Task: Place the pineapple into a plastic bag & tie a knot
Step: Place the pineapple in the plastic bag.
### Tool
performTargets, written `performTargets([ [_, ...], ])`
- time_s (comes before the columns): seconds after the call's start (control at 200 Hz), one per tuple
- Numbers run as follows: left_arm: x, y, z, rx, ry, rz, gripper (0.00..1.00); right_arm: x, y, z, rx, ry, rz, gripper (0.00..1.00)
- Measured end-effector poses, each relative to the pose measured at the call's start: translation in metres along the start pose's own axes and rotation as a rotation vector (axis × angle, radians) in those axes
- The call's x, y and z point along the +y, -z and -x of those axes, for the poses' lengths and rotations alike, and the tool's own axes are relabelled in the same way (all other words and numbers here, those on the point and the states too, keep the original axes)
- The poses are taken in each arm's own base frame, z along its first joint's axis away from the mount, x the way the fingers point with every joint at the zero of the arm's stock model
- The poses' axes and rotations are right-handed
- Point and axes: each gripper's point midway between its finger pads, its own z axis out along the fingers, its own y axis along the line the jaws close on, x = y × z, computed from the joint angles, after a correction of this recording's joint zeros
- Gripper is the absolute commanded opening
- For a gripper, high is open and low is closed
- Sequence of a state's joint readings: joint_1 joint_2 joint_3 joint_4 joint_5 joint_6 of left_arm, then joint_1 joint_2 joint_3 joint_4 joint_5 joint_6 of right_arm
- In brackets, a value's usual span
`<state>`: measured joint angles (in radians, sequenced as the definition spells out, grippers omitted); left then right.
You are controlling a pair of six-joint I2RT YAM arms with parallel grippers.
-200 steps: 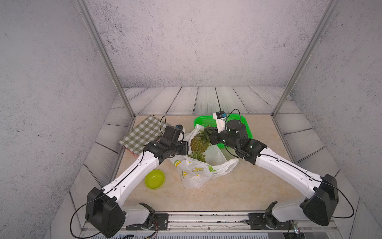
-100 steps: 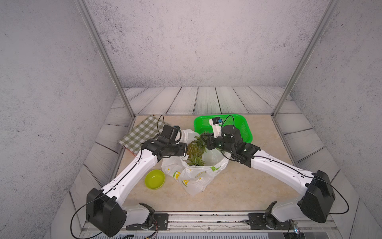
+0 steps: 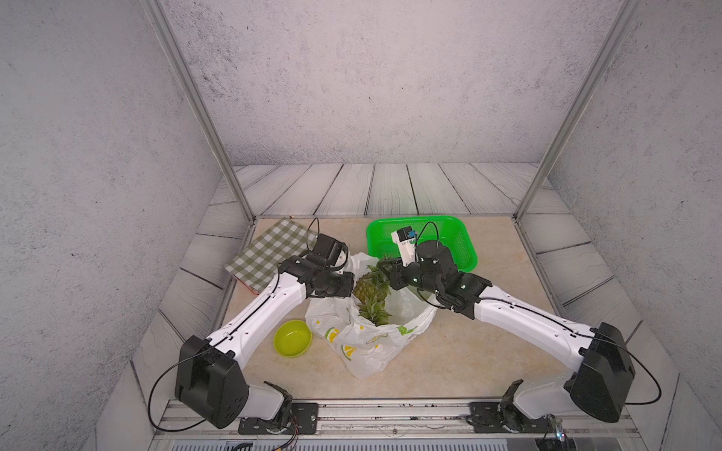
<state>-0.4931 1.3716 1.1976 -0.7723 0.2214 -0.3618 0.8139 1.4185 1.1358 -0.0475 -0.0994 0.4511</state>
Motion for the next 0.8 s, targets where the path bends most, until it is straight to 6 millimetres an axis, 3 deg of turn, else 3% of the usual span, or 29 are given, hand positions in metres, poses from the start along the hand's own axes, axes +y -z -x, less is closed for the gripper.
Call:
performTargets([
  [0.21,-0.006,0.044,0.006,-0.142,0.005,-0.089,0.0,0.009,0.001,-0.006,0.032,0.045,0.009,0.0],
  [0.335,-0.01,0.058,0.005,-0.205,0.037,-0.199,0.0,0.012,0.003,-0.007,0.044,0.06,0.011,0.0],
  [0.48,-0.011,0.057,0.004,-0.214,0.079,-0.275,0.0,0.018,0.006,-0.003,0.06,0.069,0.023,0.0],
  [0.801,-0.015,0.047,0.003,-0.212,0.129,-0.344,0.0,0.055,0.009,0.01,0.042,0.031,0.131,0.0],
])
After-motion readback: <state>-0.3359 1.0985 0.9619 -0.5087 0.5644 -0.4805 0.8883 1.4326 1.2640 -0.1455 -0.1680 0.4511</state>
